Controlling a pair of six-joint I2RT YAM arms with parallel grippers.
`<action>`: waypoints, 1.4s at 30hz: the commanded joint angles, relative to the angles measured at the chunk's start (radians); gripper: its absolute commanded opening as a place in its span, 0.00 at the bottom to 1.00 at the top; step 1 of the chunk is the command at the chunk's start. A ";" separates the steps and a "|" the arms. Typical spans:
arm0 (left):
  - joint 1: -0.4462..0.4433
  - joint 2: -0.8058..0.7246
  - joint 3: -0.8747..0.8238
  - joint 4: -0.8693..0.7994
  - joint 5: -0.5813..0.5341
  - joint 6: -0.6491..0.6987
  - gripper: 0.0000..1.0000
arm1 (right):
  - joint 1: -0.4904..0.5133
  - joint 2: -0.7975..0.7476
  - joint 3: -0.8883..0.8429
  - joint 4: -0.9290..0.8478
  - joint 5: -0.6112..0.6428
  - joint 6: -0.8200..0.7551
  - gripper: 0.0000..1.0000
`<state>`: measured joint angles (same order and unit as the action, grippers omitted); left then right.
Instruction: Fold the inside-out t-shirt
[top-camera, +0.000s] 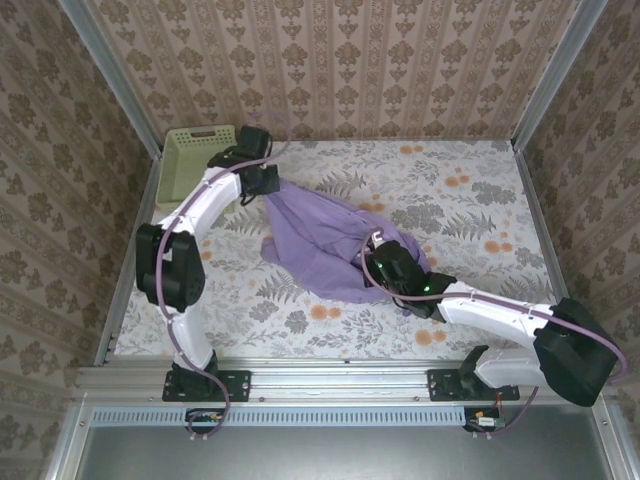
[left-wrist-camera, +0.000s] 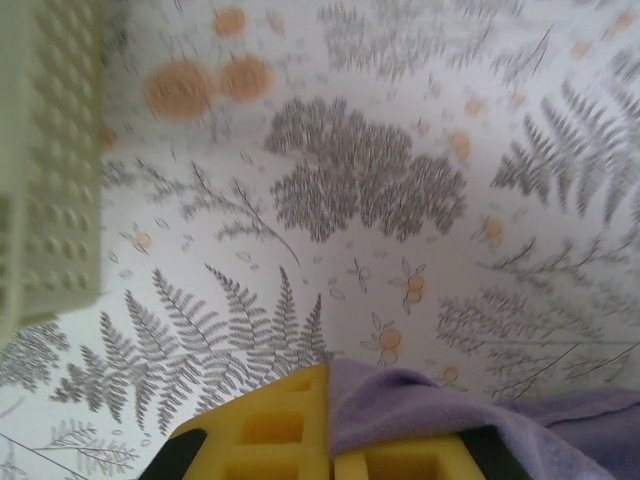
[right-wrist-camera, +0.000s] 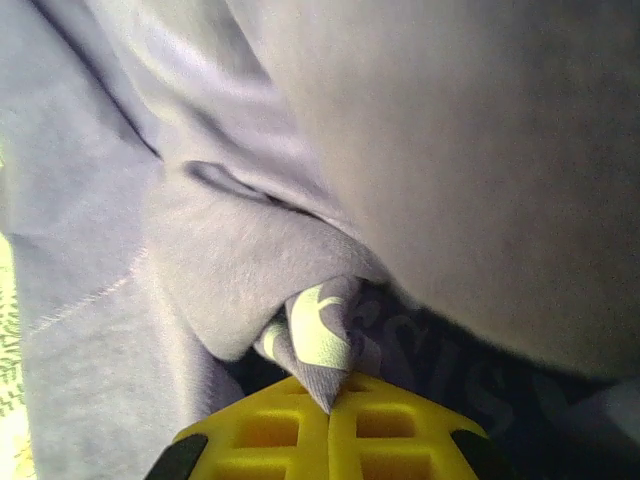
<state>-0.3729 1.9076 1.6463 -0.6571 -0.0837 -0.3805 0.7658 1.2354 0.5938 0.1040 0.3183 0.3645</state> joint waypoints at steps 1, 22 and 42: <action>-0.039 0.043 0.049 -0.044 -0.015 0.032 0.10 | -0.004 -0.025 -0.013 0.076 -0.071 -0.012 0.00; -0.340 -0.363 -0.607 0.605 0.392 0.270 0.86 | -0.122 0.048 -0.095 0.222 -0.279 0.127 0.00; -0.158 0.459 0.481 -0.019 0.252 -0.006 0.34 | -0.050 -0.115 -0.177 0.263 -0.216 0.079 0.00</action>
<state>-0.5568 2.2906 1.9907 -0.3813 0.2466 -0.3286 0.7097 1.1957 0.4335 0.3344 0.0502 0.4675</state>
